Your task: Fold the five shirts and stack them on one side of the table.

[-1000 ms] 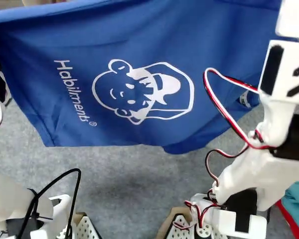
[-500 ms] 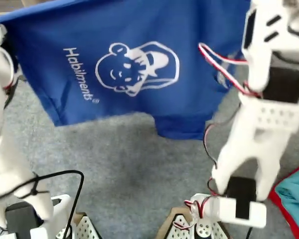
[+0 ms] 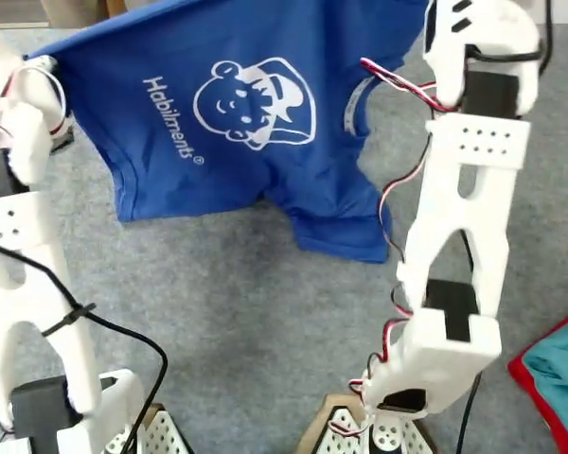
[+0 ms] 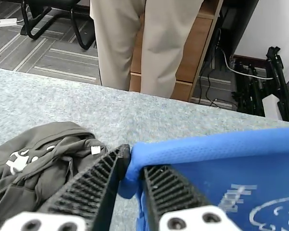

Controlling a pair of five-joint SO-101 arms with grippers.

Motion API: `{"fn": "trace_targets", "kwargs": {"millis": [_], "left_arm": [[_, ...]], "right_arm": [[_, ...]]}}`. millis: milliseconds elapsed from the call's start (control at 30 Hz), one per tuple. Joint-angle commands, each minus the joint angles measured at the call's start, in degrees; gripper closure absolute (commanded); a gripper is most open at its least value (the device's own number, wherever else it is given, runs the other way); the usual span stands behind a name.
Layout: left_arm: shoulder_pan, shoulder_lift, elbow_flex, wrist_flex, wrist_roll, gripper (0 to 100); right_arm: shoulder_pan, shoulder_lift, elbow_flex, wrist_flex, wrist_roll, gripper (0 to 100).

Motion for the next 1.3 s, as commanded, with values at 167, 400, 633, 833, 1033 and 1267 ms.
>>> {"fn": "trace_targets", "kwargs": {"millis": [167,400,633,833,1033,1267], "left_arm": [[-0.09,-0.13,12.66,-15.47,-0.26,98],[-0.09,-0.13,14.33,-17.93,-0.26,98],[-0.09,-0.13,14.15,-18.02,-0.35,98],[-0.18,-0.13,14.51,-18.11,-1.93,98],[-0.09,1.89,14.51,-20.75,-3.43,98],[1.49,14.37,12.92,-24.62,-7.82,98]], "right_arm": [[0.22,5.85,-0.48,-6.51,0.26,99.3],[0.31,7.08,-0.57,-24.44,3.96,99.3],[-1.1,11.65,1.45,-35.69,13.01,99.3],[-0.84,17.63,1.8,-39.21,16.79,99.3],[-0.84,17.19,0.66,-27.08,12.31,99.3],[-0.31,12.62,-1.27,-8.53,4.66,99.3]]}}
